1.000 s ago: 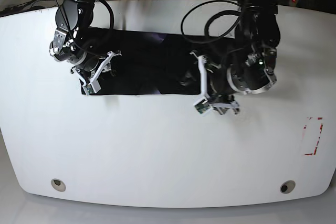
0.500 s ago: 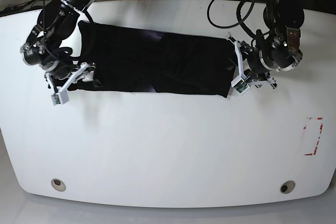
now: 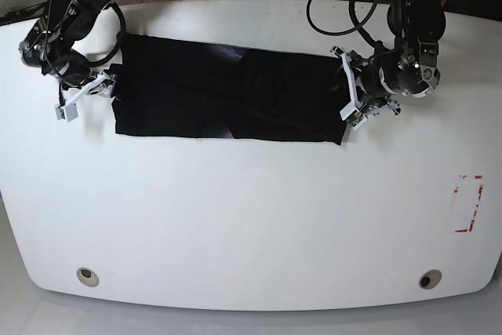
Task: Fold the T-shirt properly
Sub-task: 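Fold the strip end with the left gripper toward the right gripper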
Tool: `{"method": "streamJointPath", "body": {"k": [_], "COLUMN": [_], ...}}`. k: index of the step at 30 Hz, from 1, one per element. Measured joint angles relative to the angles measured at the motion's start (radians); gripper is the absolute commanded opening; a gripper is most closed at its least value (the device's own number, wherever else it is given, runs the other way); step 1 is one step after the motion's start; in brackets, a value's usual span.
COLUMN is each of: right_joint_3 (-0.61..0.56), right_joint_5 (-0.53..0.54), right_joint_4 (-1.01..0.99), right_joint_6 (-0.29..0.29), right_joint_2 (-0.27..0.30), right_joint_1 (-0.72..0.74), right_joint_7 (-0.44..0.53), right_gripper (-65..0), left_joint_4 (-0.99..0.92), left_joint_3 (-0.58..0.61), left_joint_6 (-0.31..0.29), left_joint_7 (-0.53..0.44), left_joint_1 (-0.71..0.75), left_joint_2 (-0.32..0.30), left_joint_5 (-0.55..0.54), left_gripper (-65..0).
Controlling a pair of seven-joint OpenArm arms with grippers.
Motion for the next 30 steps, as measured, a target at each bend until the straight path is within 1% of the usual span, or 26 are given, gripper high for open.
{"method": "streamJointPath", "body": {"k": [1, 3, 6, 8, 10, 11, 13, 14, 16, 18, 19, 21, 24, 26, 30], "right_joint_3": [-0.011, -0.039, -0.064, -0.076, -0.08, -0.08, -0.084, -0.086, -0.086, -0.086, -0.087, -0.087, -0.088, -0.09, -0.087], "right_joint_5": [-0.002, 0.008, 0.084, 0.108, 0.118, 0.119, 0.111, 0.1, 0.09, 0.072, 0.068, 0.069, 0.061, 0.053, 0.08], "right_joint_4": [0.004, 0.013, 0.019, 0.02, 0.024, 0.024, 0.024, 0.024, 0.018, 0.015, 0.013, 0.013, 0.042, 0.116, 0.293], "right_joint_6": [0.0, 0.0, 0.003, 0.01, 0.01, 0.01, 0.01, 0.008, 0.002, -0.001, -0.001, -0.001, -0.002, -0.005, -0.004], "right_joint_2": [0.0, -0.019, -0.068, -0.094, -0.119, -0.122, -0.122, -0.122, -0.122, -0.127, -0.127, -0.127, -0.116, -0.112, -0.098], "right_joint_1": [-0.005, -0.011, -0.026, -0.034, -0.036, -0.036, -0.036, -0.037, -0.041, -0.046, -0.048, -0.05, -0.051, -0.056, -0.063], "right_joint_7": [0.001, 0.009, 0.023, 0.027, 0.034, 0.034, 0.045, 0.053, 0.06, 0.064, 0.064, 0.065, 0.053, 0.04, 0.002], "right_gripper": [-5.1, -5.2, -5.2, -5.4, -7.9, -11.7, -23.0, -30.1, -46.6, -60.6, -63.3, -62.9, -61.8, -61.8, -61.8], "left_joint_4": [0.0, -0.013, -0.052, -0.066, -0.072, -0.074, -0.076, -0.076, -0.076, -0.079, -0.08, -0.082, -0.111, -0.132, -0.19], "left_joint_3": [0.0, 0.0, 0.0, -0.002, -0.003, -0.003, -0.003, -0.005, -0.008, -0.006, -0.002, 0.006, 0.005, 0.005, 0.012], "left_joint_6": [0.0, 0.0, 0.0, 0.0, 0.0, 0.0, 0.0, 0.0, 0.001, 0.0, 0.0, 0.0, 0.0, 0.001, -0.001], "left_joint_7": [-0.019, -0.029, -0.033, -0.043, -0.043, -0.043, -0.047, -0.047, -0.047, -0.047, -0.047, -0.047, -0.069, -0.072, -0.081], "left_joint_1": [0.0, 0.0, 0.0, -0.002, -0.006, -0.006, -0.005, -0.006, -0.006, -0.007, -0.006, -0.008, -0.011, -0.017, -0.048], "left_joint_2": [0.0, 0.0, 0.002, 0.0, 0.0, 0.0, 0.011, 0.021, 0.041, 0.06, 0.066, 0.079, 0.116, 0.142, 0.192], "left_joint_5": [-0.001, -0.004, 0.0, -0.011, -0.015, -0.014, -0.014, -0.009, -0.002, -0.003, -0.004, -0.007, -0.017, -0.022, -0.039], "left_gripper": [-41.1, -41.1, -41.1, -41.1, -41.1, -41.1, -41.1, -41.1, -41.1, -41.1, -41.1, -41.1, -41.1, -41.1, -41.1]}}
